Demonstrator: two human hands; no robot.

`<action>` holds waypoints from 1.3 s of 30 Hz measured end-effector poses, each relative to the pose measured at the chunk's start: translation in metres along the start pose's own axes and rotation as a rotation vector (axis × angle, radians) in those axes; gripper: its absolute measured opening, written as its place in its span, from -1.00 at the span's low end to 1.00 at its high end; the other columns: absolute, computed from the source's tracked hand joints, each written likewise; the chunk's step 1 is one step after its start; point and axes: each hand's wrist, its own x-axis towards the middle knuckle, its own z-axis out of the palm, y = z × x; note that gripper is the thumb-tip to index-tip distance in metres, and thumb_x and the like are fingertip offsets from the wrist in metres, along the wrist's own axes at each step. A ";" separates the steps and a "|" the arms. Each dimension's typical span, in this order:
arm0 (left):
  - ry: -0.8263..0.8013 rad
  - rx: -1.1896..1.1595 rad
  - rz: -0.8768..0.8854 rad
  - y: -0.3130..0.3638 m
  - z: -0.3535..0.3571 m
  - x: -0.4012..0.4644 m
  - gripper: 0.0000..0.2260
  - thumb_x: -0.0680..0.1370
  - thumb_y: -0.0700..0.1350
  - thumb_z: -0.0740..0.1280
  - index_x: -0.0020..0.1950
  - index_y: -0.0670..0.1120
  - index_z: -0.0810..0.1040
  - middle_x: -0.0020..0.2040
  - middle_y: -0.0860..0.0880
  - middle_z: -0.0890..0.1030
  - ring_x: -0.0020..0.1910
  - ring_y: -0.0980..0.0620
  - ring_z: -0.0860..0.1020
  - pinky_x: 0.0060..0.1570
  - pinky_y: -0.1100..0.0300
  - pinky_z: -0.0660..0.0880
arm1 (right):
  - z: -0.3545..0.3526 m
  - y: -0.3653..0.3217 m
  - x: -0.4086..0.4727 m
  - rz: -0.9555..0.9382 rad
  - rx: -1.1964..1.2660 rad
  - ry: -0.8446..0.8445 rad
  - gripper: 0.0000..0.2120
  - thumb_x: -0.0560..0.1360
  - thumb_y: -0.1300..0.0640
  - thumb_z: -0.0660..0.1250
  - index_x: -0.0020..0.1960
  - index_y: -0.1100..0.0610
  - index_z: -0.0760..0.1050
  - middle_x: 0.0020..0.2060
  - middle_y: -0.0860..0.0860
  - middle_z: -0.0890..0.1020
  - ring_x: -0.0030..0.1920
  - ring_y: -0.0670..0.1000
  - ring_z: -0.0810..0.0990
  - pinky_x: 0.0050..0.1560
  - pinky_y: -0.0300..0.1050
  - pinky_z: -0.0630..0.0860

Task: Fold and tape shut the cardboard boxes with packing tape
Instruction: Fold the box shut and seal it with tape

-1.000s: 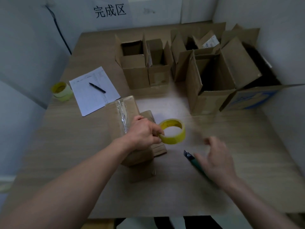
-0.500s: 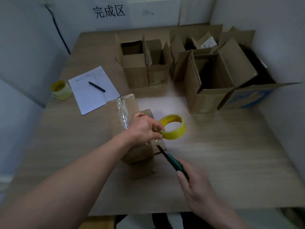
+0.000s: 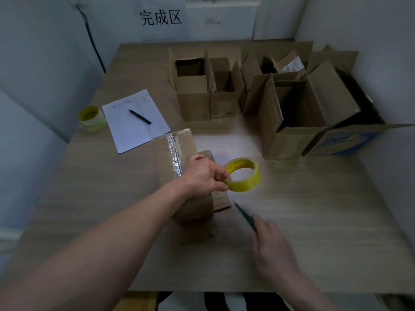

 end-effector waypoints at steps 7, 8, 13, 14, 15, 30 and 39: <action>0.048 -0.019 0.020 0.000 0.001 0.000 -0.85 0.37 0.07 0.50 -0.11 0.26 0.62 -0.40 0.40 0.54 -0.17 0.43 0.49 0.19 0.26 0.01 | -0.030 0.052 0.030 0.037 -0.215 0.180 -0.42 0.52 -0.09 0.37 0.46 0.09 0.37 0.25 0.14 0.50 0.24 0.19 0.46 0.17 0.04 0.40; 0.054 -0.015 0.023 0.000 0.002 0.000 -0.84 0.37 0.07 0.50 -0.08 0.25 0.63 -0.40 0.39 0.55 -0.16 0.42 0.49 0.18 0.26 0.01 | -0.039 0.042 0.038 -0.062 -0.126 0.323 -0.42 0.48 -0.08 0.42 0.42 0.14 0.42 0.23 0.15 0.52 0.22 0.19 0.48 0.16 0.06 0.39; 0.036 0.044 0.014 0.003 0.001 0.000 -0.84 0.37 0.09 0.49 -0.10 0.29 0.60 -0.43 0.47 0.48 -0.21 0.49 0.42 0.28 0.14 0.07 | -0.072 -0.040 0.069 -0.575 -0.237 0.385 -0.38 0.42 -0.22 0.32 0.41 -0.01 0.37 0.16 -0.03 0.58 0.18 0.04 0.52 0.25 0.14 0.36; 0.022 0.048 0.017 0.003 0.001 -0.001 -0.84 0.37 0.09 0.48 -0.11 0.30 0.59 -0.43 0.49 0.46 -0.23 0.51 0.39 0.30 0.13 0.08 | -0.072 -0.050 0.075 -0.584 -0.306 0.291 -0.39 0.42 -0.22 0.30 0.41 -0.05 0.33 0.12 -0.05 0.62 0.14 0.06 0.56 0.23 0.11 0.38; 0.017 0.048 0.025 0.003 0.001 -0.002 -0.85 0.38 0.10 0.47 -0.10 0.31 0.59 -0.43 0.48 0.46 -0.23 0.52 0.38 0.31 0.12 0.07 | -0.070 -0.055 0.081 -0.588 -0.340 0.215 -0.42 0.44 -0.19 0.30 0.41 -0.08 0.28 0.08 -0.06 0.64 0.11 0.07 0.59 0.20 0.07 0.39; 0.458 -0.209 0.042 0.005 0.003 -0.017 -0.93 0.45 -0.14 0.24 -0.15 -0.04 0.35 -0.23 0.02 0.40 -0.19 0.03 0.33 -0.16 0.26 0.22 | -0.050 -0.072 0.120 -0.266 0.062 -0.420 -0.89 0.53 0.13 0.31 -0.07 -0.03 0.60 -0.15 -0.07 0.66 -0.14 -0.06 0.62 -0.03 0.02 0.61; 0.318 0.066 0.147 0.008 -0.002 -0.025 -0.68 0.38 -0.01 0.34 0.01 -0.19 0.45 -0.05 -0.11 0.44 -0.04 -0.06 0.35 0.03 0.08 0.35 | -0.046 -0.057 0.143 -0.337 -0.322 -0.066 -0.89 0.50 0.06 0.30 -0.18 0.06 0.49 -0.19 -0.01 0.60 -0.13 0.05 0.58 -0.24 -0.15 0.36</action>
